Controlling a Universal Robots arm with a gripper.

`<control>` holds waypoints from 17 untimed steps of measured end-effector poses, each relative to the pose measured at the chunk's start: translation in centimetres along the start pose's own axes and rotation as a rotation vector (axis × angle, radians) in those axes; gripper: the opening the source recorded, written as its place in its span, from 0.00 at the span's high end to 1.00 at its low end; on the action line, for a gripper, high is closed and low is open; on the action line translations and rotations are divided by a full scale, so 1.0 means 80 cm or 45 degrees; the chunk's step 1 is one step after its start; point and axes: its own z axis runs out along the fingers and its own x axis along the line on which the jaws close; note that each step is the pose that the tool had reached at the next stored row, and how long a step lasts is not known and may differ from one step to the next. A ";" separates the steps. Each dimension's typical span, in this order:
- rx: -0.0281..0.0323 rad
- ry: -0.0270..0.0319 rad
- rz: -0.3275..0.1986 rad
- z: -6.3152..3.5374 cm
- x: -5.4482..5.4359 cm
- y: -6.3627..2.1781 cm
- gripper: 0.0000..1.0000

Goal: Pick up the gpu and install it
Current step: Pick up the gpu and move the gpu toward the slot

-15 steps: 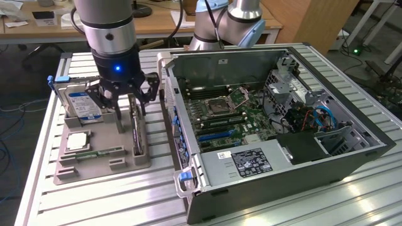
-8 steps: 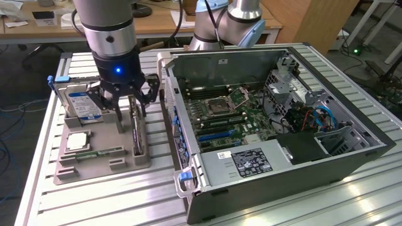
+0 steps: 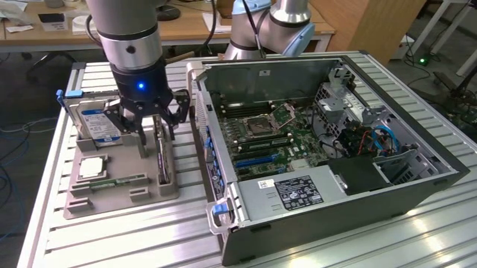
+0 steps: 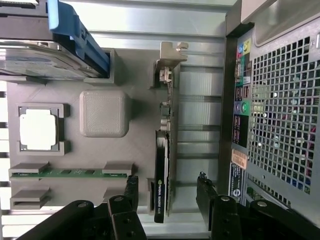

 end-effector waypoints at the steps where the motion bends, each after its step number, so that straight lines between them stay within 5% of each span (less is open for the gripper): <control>1: -0.0001 -0.0012 0.000 0.001 0.000 0.000 0.41; 17: 0.0010 -0.0026 0.000 0.031 0.002 0.007 0.41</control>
